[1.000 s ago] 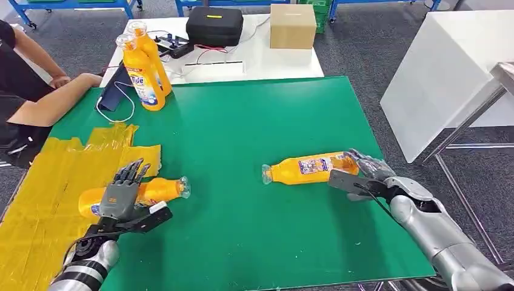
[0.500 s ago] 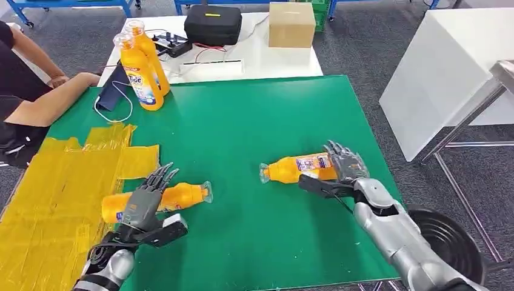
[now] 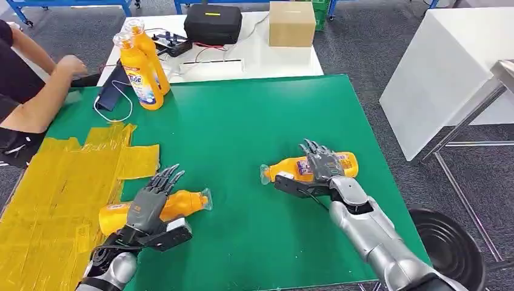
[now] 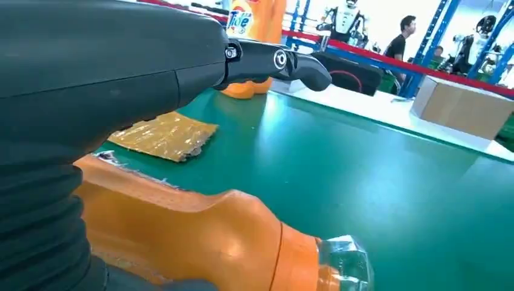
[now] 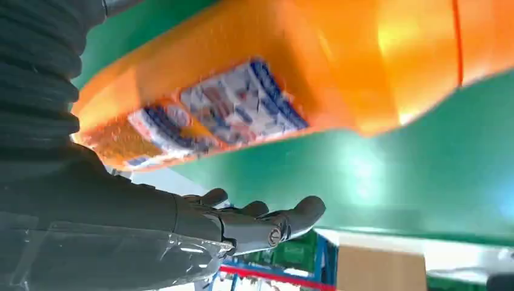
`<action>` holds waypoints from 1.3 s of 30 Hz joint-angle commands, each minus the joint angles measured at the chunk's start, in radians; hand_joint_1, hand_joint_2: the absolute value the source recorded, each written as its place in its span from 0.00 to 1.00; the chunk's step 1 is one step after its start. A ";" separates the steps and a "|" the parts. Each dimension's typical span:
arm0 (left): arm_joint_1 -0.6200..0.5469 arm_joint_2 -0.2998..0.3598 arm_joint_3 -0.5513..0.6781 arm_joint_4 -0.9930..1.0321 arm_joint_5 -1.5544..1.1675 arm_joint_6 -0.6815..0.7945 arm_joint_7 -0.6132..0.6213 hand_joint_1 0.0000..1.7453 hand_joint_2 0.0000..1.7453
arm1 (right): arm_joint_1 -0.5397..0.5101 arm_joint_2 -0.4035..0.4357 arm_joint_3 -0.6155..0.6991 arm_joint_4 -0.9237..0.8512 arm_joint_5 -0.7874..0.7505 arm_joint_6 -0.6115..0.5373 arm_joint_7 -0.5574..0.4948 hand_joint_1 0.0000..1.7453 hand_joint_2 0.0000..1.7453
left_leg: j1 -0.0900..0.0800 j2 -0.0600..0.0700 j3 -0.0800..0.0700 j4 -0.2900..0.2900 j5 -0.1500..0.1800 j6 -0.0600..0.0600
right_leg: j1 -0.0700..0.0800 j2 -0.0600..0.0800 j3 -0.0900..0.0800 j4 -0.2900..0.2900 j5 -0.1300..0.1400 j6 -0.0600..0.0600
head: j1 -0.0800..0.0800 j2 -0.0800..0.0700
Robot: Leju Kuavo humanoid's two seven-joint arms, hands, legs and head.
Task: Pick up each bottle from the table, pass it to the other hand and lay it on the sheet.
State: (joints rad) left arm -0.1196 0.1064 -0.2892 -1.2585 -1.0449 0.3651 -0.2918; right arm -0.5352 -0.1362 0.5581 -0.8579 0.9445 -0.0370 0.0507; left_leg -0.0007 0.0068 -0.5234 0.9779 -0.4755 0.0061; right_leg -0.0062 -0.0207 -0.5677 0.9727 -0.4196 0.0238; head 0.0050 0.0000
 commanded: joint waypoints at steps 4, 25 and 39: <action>-0.047 -0.015 -0.053 0.050 0.010 0.005 -0.008 0.00 1.00 | -0.121 0.001 0.028 0.350 0.044 0.093 0.054 0.00 1.00 | 0.001 -0.001 0.000 0.001 0.000 -0.001 | 0.000 0.001 0.001 0.000 0.000 0.000 | 0.000 0.000; -0.108 -0.025 -0.102 0.132 0.046 0.041 -0.037 0.00 1.00 | -0.098 -0.062 -0.012 0.468 0.070 0.215 0.004 1.00 1.00 | 0.000 -0.003 0.014 -0.001 0.000 0.001 | 0.001 -0.002 0.014 -0.004 0.001 0.000 | 0.000 0.000; -0.007 -0.033 -0.001 -0.014 0.435 -0.218 -0.164 0.00 1.00 | 0.005 0.032 -0.218 0.184 -0.270 0.140 -0.184 1.00 1.00 | 0.001 0.001 0.014 -0.001 -0.001 0.000 | 0.002 0.002 0.014 -0.004 0.002 0.000 | 0.000 0.000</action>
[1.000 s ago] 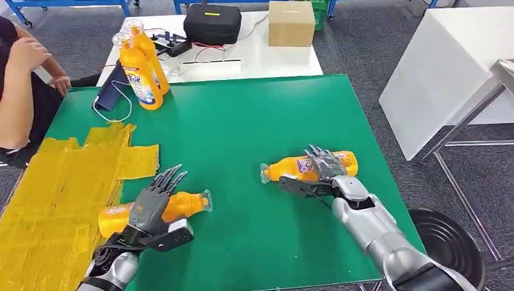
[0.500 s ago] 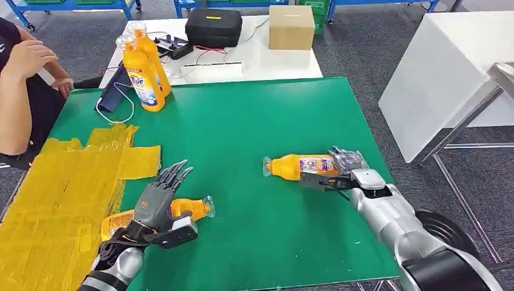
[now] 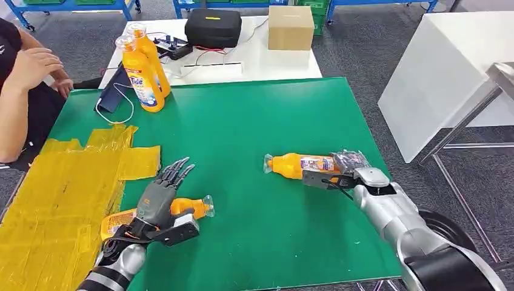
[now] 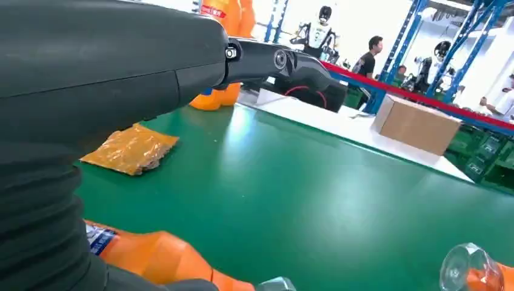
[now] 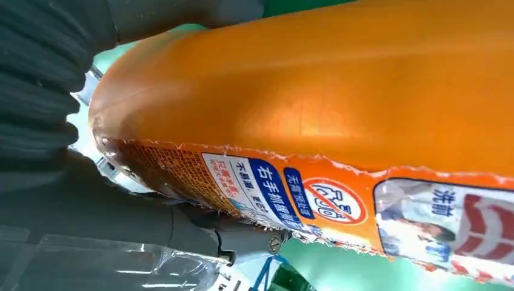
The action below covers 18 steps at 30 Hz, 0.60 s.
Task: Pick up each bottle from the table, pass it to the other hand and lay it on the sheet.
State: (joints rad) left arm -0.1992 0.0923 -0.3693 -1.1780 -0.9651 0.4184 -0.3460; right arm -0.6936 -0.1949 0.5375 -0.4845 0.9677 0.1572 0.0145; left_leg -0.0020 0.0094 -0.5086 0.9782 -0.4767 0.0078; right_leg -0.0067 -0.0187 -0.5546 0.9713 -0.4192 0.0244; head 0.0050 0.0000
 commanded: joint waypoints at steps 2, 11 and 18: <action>0.139 -0.047 0.184 -0.204 0.627 -0.460 -0.174 0.00 1.00 | 0.255 0.104 -0.232 -0.429 -0.473 -0.009 -0.182 1.00 1.00 | 0.003 0.002 -0.001 -0.001 0.000 -0.001 | 0.002 0.004 0.000 -0.002 0.001 -0.001 | 0.000 0.000; 0.213 -0.109 0.343 -0.338 0.973 -0.739 -0.161 0.00 1.00 | 0.330 0.084 -0.170 -0.680 -0.692 -0.004 -0.200 1.00 1.00 | 0.003 0.003 -0.011 0.001 -0.003 -0.003 | 0.003 0.007 -0.011 0.002 0.000 0.000 | 0.000 0.000; 0.340 -0.144 0.335 -0.398 1.240 -0.941 -0.087 0.00 1.00 | 0.419 0.133 -0.032 -0.918 -0.755 -0.022 -0.218 1.00 1.00 | 0.003 0.008 -0.010 -0.001 -0.005 -0.003 | 0.002 0.012 -0.012 0.001 -0.001 0.000 | 0.000 0.000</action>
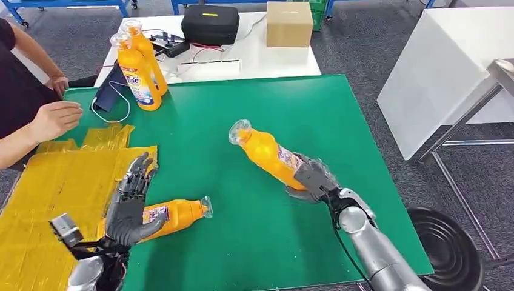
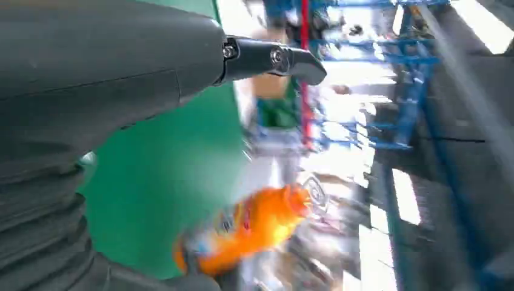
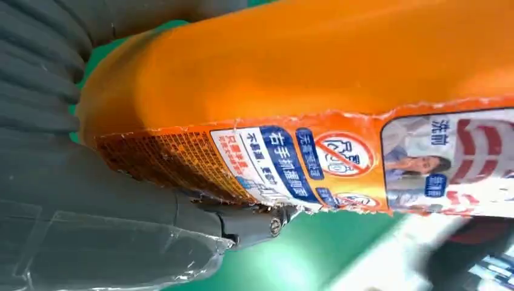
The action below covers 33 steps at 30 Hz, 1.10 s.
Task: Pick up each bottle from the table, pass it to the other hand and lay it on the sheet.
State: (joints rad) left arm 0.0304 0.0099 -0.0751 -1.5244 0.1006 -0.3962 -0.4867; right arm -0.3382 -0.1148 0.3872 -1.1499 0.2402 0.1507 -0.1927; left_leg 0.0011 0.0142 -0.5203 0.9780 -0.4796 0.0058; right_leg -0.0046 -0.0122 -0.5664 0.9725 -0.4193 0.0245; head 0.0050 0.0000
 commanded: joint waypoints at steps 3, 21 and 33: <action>0.097 -0.069 0.012 -0.042 0.182 -0.106 0.065 0.00 1.00 | 0.048 0.092 0.210 -0.240 -0.006 -0.033 -0.010 1.00 1.00 | 0.001 0.002 0.001 0.000 -0.003 -0.001 | 0.001 0.004 0.000 0.000 -0.001 -0.001 | 0.000 0.000; 0.066 -0.065 -0.042 -0.003 0.177 -0.103 0.064 0.00 1.00 | -0.039 0.199 0.389 -0.131 -0.008 -0.074 0.011 1.00 1.00 | 0.001 0.000 -0.003 0.000 0.000 -0.001 | 0.001 0.001 -0.003 -0.001 0.000 0.000 | 0.000 0.000; 0.033 -0.091 -0.114 -0.069 -0.099 0.050 -0.045 0.00 1.00 | -0.067 0.269 0.490 0.028 -0.027 -0.070 0.034 1.00 1.00 | 0.001 -0.002 -0.003 0.000 -0.001 -0.001 | 0.001 0.001 -0.003 0.000 0.000 0.000 | 0.000 0.000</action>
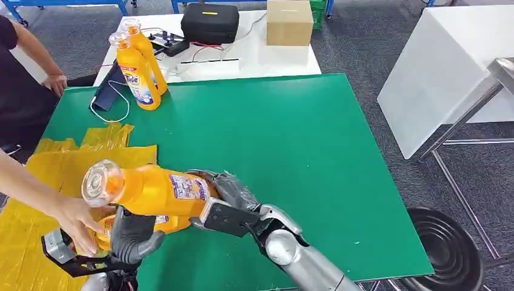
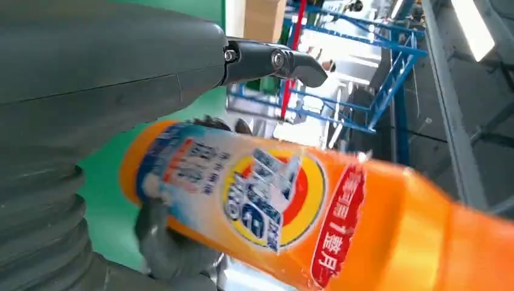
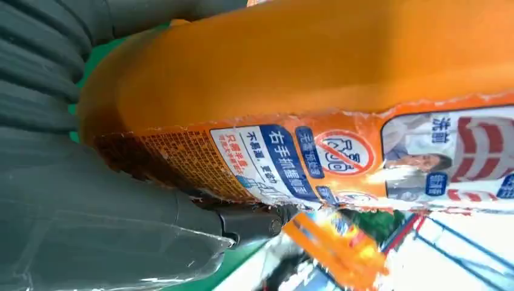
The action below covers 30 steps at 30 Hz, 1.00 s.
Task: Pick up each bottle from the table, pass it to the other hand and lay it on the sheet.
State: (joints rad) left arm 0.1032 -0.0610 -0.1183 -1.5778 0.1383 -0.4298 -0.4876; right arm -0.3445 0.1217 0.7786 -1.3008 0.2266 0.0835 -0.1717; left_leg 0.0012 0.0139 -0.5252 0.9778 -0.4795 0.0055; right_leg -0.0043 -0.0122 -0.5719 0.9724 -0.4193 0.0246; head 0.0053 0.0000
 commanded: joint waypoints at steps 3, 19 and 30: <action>-0.048 -0.020 -0.081 -0.011 -0.155 0.100 -0.052 0.00 1.00 | -0.059 0.052 0.131 0.217 -0.011 0.001 0.016 1.00 1.00 | 0.002 -0.001 0.003 0.000 -0.001 -0.001 | 0.002 0.002 0.003 -0.001 0.000 0.000 | 0.000 0.000; -0.079 -0.022 -0.081 0.024 -0.155 0.090 -0.058 0.00 1.00 | -0.091 0.097 0.237 0.323 -0.002 0.024 0.022 1.00 1.00 | 0.001 -0.003 0.002 0.000 0.000 -0.001 | 0.001 -0.001 0.003 -0.001 0.000 0.000 | 0.000 0.000; -0.080 -0.022 -0.081 0.025 -0.154 0.090 -0.059 0.00 1.00 | -0.092 0.098 0.239 0.324 -0.002 0.027 0.021 1.00 1.00 | 0.001 -0.003 0.001 0.000 0.000 0.000 | 0.001 -0.001 0.001 -0.001 0.000 0.000 | 0.000 0.000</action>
State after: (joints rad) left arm 0.0809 -0.0786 -0.1534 -1.5972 -0.0156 -0.3288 -0.5497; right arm -0.4150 0.2136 0.9400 -1.0548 0.2159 0.0908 -0.1549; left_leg 0.0012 0.0142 -0.5254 0.9778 -0.4795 0.0054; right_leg -0.0042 -0.0117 -0.5729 0.9724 -0.4193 0.0245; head 0.0053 0.0000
